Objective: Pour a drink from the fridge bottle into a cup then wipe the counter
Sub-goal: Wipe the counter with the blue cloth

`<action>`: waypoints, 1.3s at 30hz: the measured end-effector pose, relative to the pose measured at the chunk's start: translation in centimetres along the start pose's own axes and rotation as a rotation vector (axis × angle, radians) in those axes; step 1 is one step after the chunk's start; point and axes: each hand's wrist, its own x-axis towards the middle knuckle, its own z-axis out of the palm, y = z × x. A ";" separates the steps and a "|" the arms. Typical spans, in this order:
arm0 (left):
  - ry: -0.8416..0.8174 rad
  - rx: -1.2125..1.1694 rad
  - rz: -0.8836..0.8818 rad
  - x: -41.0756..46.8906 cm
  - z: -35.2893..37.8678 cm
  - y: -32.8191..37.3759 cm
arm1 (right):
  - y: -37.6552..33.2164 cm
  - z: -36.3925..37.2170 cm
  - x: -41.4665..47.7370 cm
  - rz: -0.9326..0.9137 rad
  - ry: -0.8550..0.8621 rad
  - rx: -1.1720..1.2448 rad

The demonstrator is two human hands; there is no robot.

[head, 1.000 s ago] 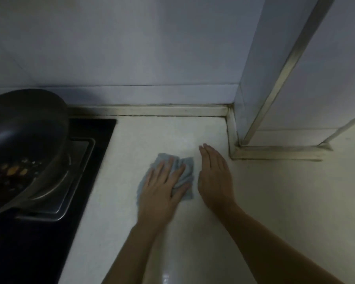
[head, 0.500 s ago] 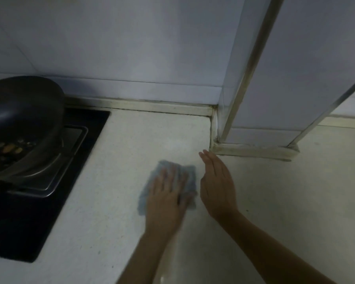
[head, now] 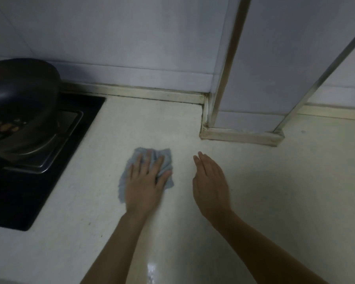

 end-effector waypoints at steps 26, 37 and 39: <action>-0.033 0.040 0.339 -13.1 0.5 -2.5 | -6.8 -1.6 -7.1 0.087 0.062 -0.002; 0.041 0.319 0.257 -13.6 -4.4 -19.5 | -6.4 -2.4 -11.2 0.064 0.084 -0.013; 0.020 0.347 0.119 -12.9 -3.7 -19.3 | -6.3 -2.2 -12.5 0.088 0.091 -0.010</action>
